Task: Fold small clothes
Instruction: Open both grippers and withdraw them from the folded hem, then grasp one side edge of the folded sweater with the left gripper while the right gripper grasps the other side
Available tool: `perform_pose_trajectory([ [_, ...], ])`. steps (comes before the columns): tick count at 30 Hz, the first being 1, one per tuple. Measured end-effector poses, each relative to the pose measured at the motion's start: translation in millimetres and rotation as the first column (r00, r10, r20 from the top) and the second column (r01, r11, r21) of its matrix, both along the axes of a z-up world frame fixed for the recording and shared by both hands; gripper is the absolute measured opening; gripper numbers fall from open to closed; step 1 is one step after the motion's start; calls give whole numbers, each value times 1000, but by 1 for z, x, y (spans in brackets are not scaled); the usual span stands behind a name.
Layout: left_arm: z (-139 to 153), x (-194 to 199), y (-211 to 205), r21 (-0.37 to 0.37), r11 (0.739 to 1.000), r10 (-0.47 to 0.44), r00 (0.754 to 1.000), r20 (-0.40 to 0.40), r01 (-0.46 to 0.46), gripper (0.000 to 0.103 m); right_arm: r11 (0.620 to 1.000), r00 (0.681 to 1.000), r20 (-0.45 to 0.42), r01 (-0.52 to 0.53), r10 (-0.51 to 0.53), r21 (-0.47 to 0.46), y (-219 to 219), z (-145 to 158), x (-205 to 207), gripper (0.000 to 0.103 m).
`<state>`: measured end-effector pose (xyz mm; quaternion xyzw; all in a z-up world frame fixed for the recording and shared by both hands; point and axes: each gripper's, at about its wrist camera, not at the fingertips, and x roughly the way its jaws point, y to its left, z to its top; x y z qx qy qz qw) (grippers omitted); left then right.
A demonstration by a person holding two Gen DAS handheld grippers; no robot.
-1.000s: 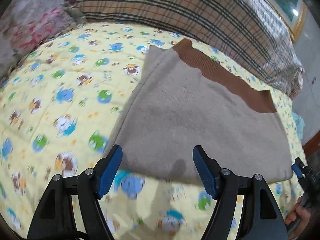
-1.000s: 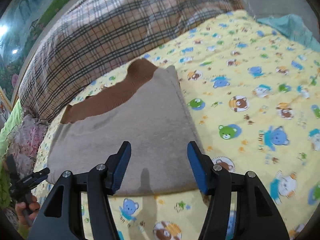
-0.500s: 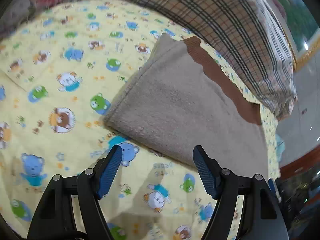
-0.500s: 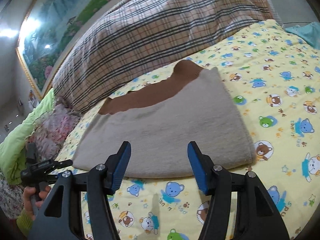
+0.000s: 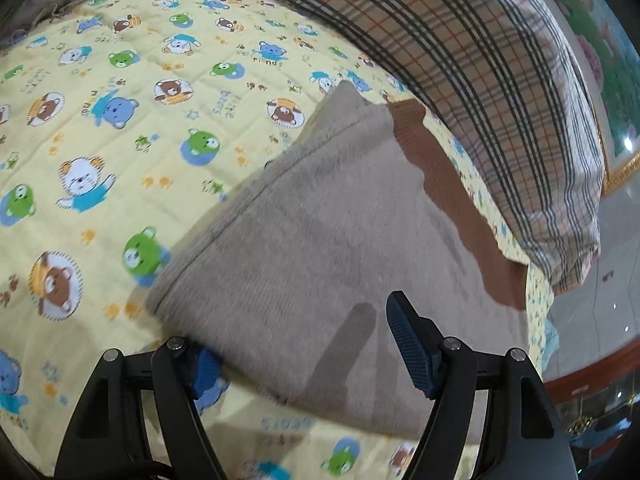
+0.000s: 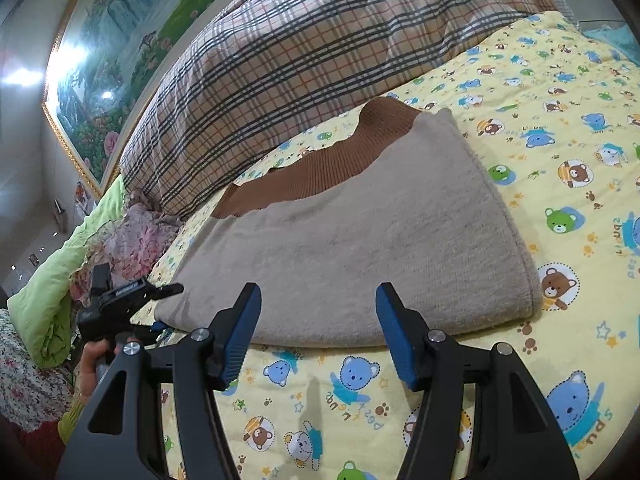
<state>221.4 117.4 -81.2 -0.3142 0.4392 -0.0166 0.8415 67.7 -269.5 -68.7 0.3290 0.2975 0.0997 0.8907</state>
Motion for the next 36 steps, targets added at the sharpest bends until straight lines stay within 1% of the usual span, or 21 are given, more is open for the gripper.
perform_pose_trajectory([
  [3, 2, 7, -3, -7, 1000, 4, 1000, 10, -4, 72, 1000, 1000, -2, -12, 12, 17, -1, -3, 2, 61],
  [4, 2, 9, -4, -11, 1000, 3, 1000, 13, -3, 66, 1000, 1000, -2, -14, 14, 25, -2, -4, 3, 61],
  [5, 3, 10, -6, -16, 1000, -3, 1000, 15, 3, 58, 999, 1000, -1, -17, 17, 36, -3, -5, 3, 61],
  [7, 4, 13, -10, -8, 1000, -10, 1000, 16, 10, 50, 998, 1000, 4, -14, 14, 56, -6, -7, 2, 61],
  [9, 8, 13, -14, 25, 1000, -10, 1000, 29, 10, 34, 998, 1000, 8, -13, 13, 66, -7, -7, 1, 61],
  [10, 11, 13, -15, 46, 999, -14, 999, 35, 13, 19, 997, 1000, 11, -14, 13, 70, -8, -7, 0, 61],
  [12, 19, 12, -19, 78, 997, -33, 998, 51, 28, 15, 997, 1000, 16, -16, 14, 74, -8, -6, 1, 61],
  [14, 31, 8, -24, 95, 994, -55, 994, 91, 46, 14, 996, 1000, 23, -15, 13, 83, -8, -6, -1, 61],
  [16, 48, 3, -37, 122, 989, -98, 985, 143, 81, 13, 995, 1000, 28, -14, 11, 98, -10, -7, -2, 61],
  [18, 68, -2, -57, 147, 980, -164, 966, 199, 136, 12, 992, 999, 36, 0, -5, 123, -14, -8, -4, 61],
  [20, 85, -6, -83, 172, 965, -238, 940, 244, 200, 12, 988, 999, 42, 25, -32, 153, -20, -9, -7, 61],
  [22, 97, -11, -113, 203, 940, -323, 907, 272, 274, 11, 986, 997, 39, 56, -63, 157, -25, -6, -9, 61],
  [24, 102, -16, -148, 244, 907, -405, 869, 286, 343, 11, 981, 996, 57, 54, -65, 184, -33, 2, -10, 61],
  [26, 101, -21, -178, 262, 876, -472, 833, 290, 405, 7, 984, 995, 61, 65, -76, 168, -44, 12, -8, 61],
  [27, 98, -23, -193, 261, 858, -506, 813, 287, 442, 7, 984, 996, 59, 63, -74, 168, -50, 16, -5, 61],
  [29, 88, -27, -215, 262, 827, -558, 784, 272, 498, 7, 986, 997, 42, 51, -58, 160, -62, 23, 5, 61],
  [31, 70, -28, -232, 259, 799, -597, 767, 234, 543, 7, 990, 999, 25, 32, -36, 139, -71, 26, 15, 61],
  [32, 57, -26, -239, 247, 782, -619, 758, 203, 573, 7, 992, 1000, 11, 16, -18, 127, -75, 28, 24, 62],
  [35, 26, -22, -247, 248, 762, -638, 760, 128, 598, 7, 990, 998, -33, -41, 46, 138, -80, 24, 51, 64],
  [36, 19, -22, -246, 241, 765, -634, 764, 118, 598, 7, 987, 997, -42, -61, 68, 149, -79, 22, 60, 70],
])
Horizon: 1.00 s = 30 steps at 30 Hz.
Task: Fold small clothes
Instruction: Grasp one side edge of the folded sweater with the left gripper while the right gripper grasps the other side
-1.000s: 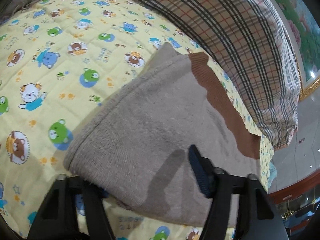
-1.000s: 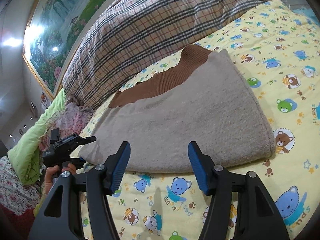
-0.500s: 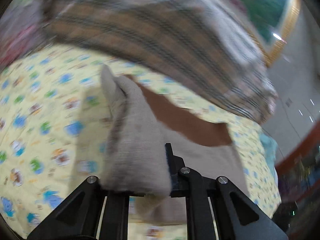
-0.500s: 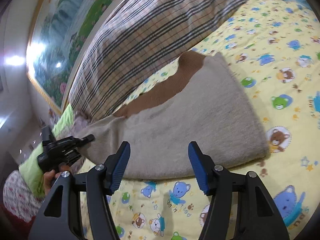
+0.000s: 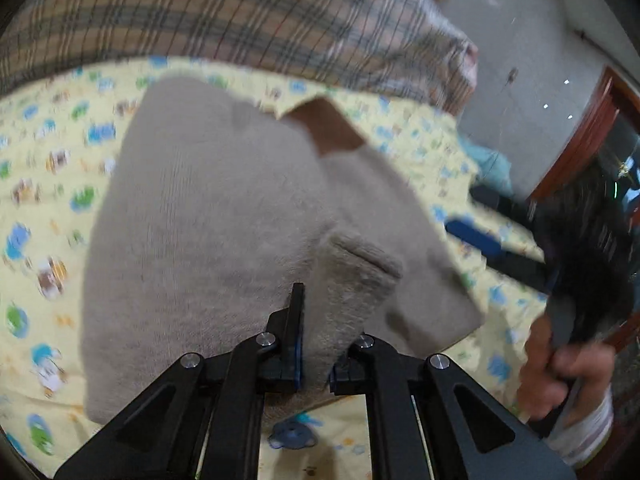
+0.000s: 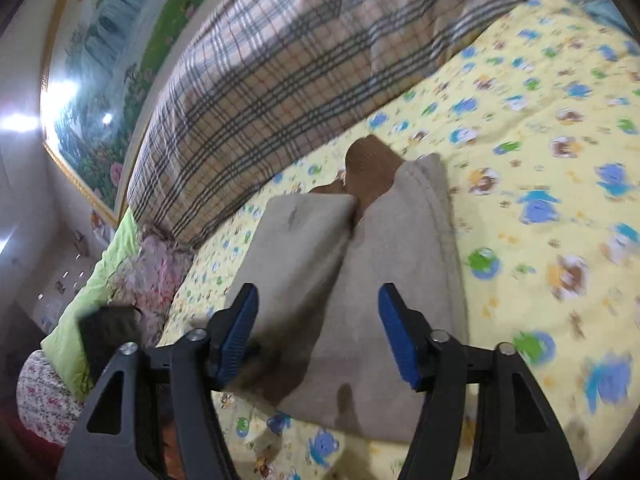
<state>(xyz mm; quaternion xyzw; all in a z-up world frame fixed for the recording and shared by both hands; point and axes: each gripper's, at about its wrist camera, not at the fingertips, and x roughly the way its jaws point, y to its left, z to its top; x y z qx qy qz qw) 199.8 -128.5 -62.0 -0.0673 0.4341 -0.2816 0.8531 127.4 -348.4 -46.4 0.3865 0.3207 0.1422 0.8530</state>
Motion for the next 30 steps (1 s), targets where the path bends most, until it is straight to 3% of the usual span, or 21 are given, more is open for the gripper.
perform_pose_trajectory([
  [2, -3, 0, 4, -22, 1000, 3, 1000, -10, -3, 7, 999, 999, -27, -39, 39, 10, 5, -4, 21, 76],
  [6, 5, 6, 11, -64, 998, 6, 1000, -14, -7, 7, 991, 988, -70, -134, 135, 31, 26, -13, 63, 77],
  [13, 9, 7, 10, -90, 996, 6, 1000, -22, -8, 7, 979, 972, -137, -177, 190, 100, 45, -31, 123, 76],
  [14, 8, 6, 10, -86, 996, 7, 1000, -21, -9, 7, 978, 969, -148, -182, 197, 104, 48, -33, 131, 72],
  [16, 8, 4, 10, -77, 997, 9, 1000, -17, -10, 7, 977, 962, -182, -189, 204, 94, 52, -37, 140, 26],
  [18, 13, 0, 8, -68, 998, 10, 1000, -7, -11, 7, 976, 960, -190, -189, 207, 106, 52, -39, 143, 19],
  [23, 40, -4, -13, -72, 997, -27, 998, 56, 31, 7, 982, 979, -81, -186, 188, 36, 40, 6, 130, 16],
  [26, 52, -3, -35, -86, 994, -59, 995, 79, 66, 7, 983, 985, -5, -174, 174, -52, 22, 43, 122, 16],
  [30, 36, 1, -74, -59, 992, -106, 993, 57, 109, 8, 981, 989, -39, -147, 143, -128, -5, 39, 118, 16],
])
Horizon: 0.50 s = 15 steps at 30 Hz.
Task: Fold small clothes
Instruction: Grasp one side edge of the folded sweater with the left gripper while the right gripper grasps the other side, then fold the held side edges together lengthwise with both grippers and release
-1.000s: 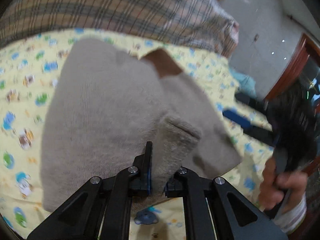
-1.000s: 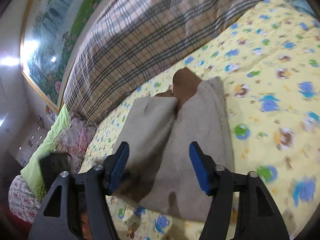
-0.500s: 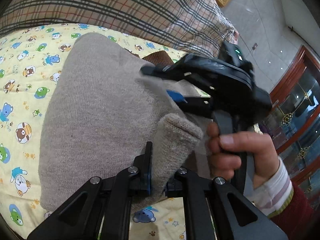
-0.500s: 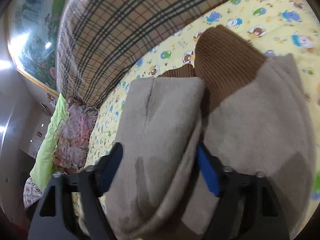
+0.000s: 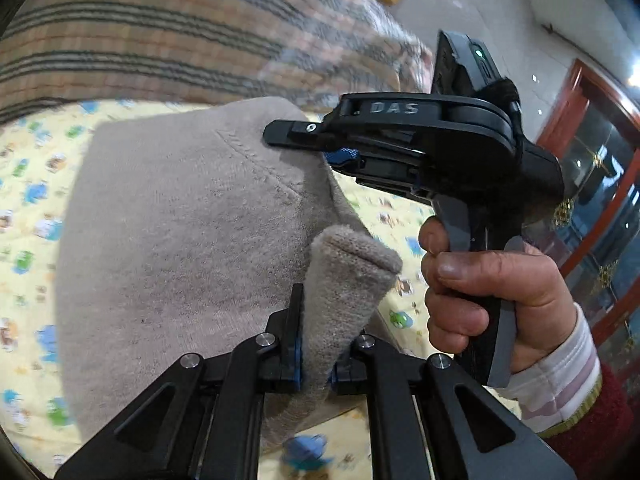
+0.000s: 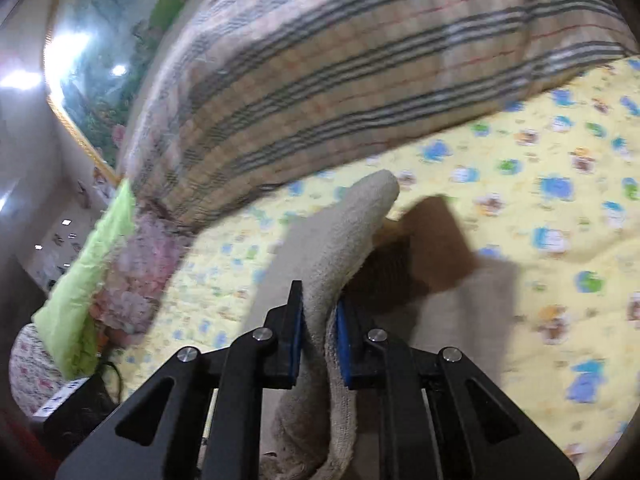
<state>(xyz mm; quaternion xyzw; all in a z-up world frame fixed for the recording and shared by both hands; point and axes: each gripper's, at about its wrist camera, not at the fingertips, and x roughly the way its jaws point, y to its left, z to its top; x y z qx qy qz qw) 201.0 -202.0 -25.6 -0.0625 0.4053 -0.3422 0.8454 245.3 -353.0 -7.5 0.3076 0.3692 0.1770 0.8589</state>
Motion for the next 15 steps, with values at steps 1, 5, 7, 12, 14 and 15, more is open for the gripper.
perform_pose_trajectory([
  [1, -5, 2, -6, 6, 1000, -5, 1000, -14, 6, 8, 1000, 1000, -22, 11, -11, -24, -5, -8, 0, 16],
  [5, -28, -1, -27, 46, 999, -26, 999, -46, 28, 9, 998, 992, -116, 53, -58, -46, -27, -49, -7, 16],
  [7, -33, -2, -30, 63, 998, -23, 999, -31, 25, 10, 998, 990, -127, 66, -62, 22, -35, -65, -9, 16],
  [12, -32, -9, -29, 86, 995, -55, 998, -13, 56, 26, 997, 988, -139, 77, -72, 27, -37, -72, -10, 26],
  [14, -30, -14, -22, 65, 995, -69, 997, -36, 72, 44, 996, 987, -134, 89, -88, 5, -35, -66, -12, 27],
  [15, -28, -19, -17, 54, 996, -73, 996, -46, 75, 47, 995, 987, -128, 96, -96, -7, -34, -62, -15, 28],
])
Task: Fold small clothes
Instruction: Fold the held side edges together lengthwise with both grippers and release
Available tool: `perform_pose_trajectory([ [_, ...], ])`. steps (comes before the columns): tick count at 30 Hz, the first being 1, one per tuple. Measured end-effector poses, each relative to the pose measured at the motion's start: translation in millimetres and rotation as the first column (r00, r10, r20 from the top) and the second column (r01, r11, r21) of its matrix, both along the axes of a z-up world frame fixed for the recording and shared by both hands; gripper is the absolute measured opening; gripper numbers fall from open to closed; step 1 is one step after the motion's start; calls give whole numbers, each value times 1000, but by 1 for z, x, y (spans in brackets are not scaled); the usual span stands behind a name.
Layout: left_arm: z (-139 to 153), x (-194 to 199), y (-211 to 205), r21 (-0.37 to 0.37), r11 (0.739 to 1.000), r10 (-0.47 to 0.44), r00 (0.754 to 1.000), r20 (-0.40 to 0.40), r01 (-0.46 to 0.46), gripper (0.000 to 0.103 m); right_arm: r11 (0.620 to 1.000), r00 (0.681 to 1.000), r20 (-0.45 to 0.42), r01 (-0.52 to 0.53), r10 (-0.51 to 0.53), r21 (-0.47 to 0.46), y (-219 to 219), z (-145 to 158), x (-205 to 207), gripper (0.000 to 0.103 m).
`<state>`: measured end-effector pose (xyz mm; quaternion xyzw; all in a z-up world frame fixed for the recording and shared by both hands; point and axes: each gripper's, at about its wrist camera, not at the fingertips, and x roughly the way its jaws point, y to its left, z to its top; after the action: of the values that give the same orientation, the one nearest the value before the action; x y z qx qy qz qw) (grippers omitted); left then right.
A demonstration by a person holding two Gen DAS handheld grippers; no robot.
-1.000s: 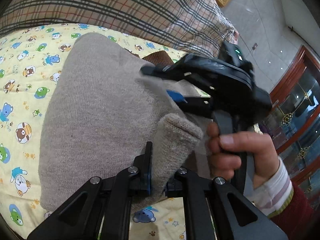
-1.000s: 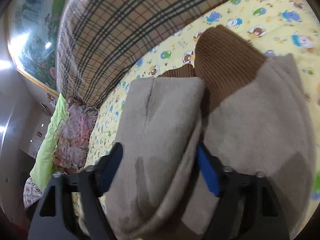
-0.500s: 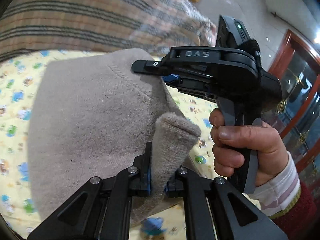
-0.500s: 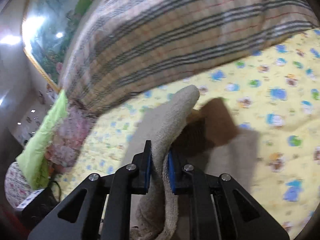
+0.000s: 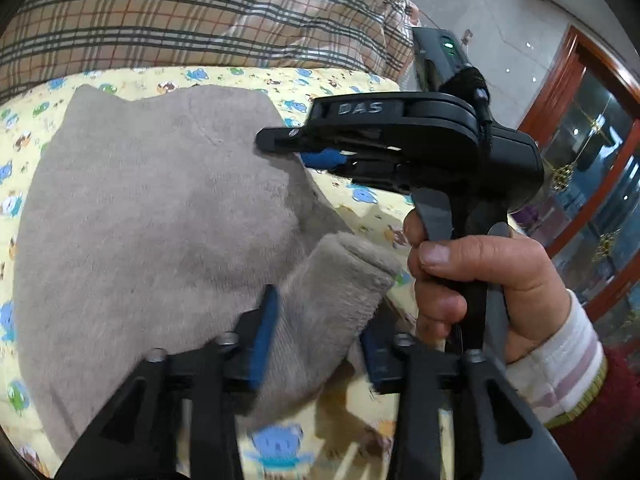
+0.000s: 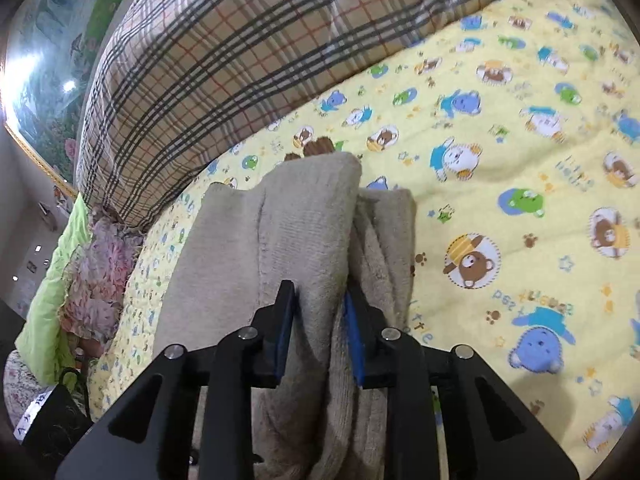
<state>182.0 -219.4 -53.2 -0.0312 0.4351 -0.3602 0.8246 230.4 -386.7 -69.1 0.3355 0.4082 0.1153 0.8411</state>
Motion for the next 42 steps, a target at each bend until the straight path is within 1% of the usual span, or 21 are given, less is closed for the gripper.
perform_pose_trajectory([
  [2, 3, -9, 9, -3, 1000, -1, 1000, -3, 1, 54, 1000, 1000, 19, 22, -22, -22, -1, 9, -11, 32],
  [4, 7, -21, 23, 5, 1000, 0, 1000, 8, 0, 56, 998, 999, 37, 39, -38, -41, -2, 18, -23, 38],
  [6, 9, -34, 41, 13, 1000, 4, 1000, 16, -4, 56, 996, 997, 48, 60, -57, -62, -2, 27, -40, 40],
  [8, 10, -45, 59, 34, 999, 18, 999, 31, -19, 58, 996, 995, 69, 72, -68, -51, 1, 35, -61, 40],
  [10, 9, -53, 80, 64, 996, 53, 997, 57, -57, 58, 996, 993, 87, 81, -77, -34, 5, 40, -79, 46],
  [13, 2, -58, 105, 122, 984, 120, 989, 86, -130, 61, 994, 990, 95, 104, -101, -30, 13, 40, -108, 53],
  [15, -5, -54, 116, 150, 975, 155, 984, 88, -166, 62, 992, 989, 87, 119, -116, -31, 18, 35, -121, 53],
  [16, -7, -49, 118, 172, 967, 173, 980, 93, -187, 64, 992, 990, 75, 122, -120, -31, 20, 31, -125, 53],
  [18, -13, -41, 120, 210, 955, 190, 977, 99, -208, 64, 992, 992, 45, 123, -121, -24, 24, 22, -128, 53],
  [22, -22, -31, 129, 222, 943, 235, 968, 84, -249, 64, 994, 994, 29, 105, -104, -28, 33, 15, -129, 53],
  [27, -30, -29, 144, 233, 921, 299, 950, 85, -311, 66, 994, 996, 51, 73, -70, -77, 46, 23, -127, 53],
  [29, -33, -26, 144, 239, 912, 324, 942, 84, -335, 66, 994, 998, 46, 55, -51, -92, 51, 21, -126, 51],
  [30, -33, -26, 142, 246, 909, 322, 942, 94, -335, 66, 993, 998, 36, 47, -43, -111, 54, 19, -125, 42],
  [31, -32, -29, 140, 253, 908, 318, 942, 107, -335, 65, 991, 999, 21, 41, -39, -130, 56, 16, -124, 31],
  [32, -32, -31, 137, 259, 908, 307, 944, 120, -328, 64, 990, 999, 7, 38, -38, -138, 56, 13, -123, 25],
  [33, -33, -32, 135, 269, 908, 296, 946, 128, -321, 64, 991, 999, 0, 36, -36, -127, 56, 11, -123, 16],
  [34, -35, -30, 134, 278, 905, 299, 946, 130, -324, 64, 993, 999, 2, 37, -37, -109, 53, 9, -124, 12],
  [36, -37, -24, 140, 263, 900, 332, 938, 100, -347, 63, 994, 999, 16, 47, -46, -99, 49, 13, -127, 10],
  [39, -37, -19, 154, 199, 906, 371, 927, 51, -373, 62, 992, 994, 76, 83, -76, -95, 40, 31, -138, 9],
  [40, -37, -18, 157, 186, 908, 376, 926, 40, -376, 62, 990, 992, 93, 91, -82, -106, 38, 36, -141, 9],
  [42, -37, -18, 157, 187, 907, 377, 925, 35, -377, 62, 980, 996, 61, 79, -69, -183, 41, 30, -140, 9],
])
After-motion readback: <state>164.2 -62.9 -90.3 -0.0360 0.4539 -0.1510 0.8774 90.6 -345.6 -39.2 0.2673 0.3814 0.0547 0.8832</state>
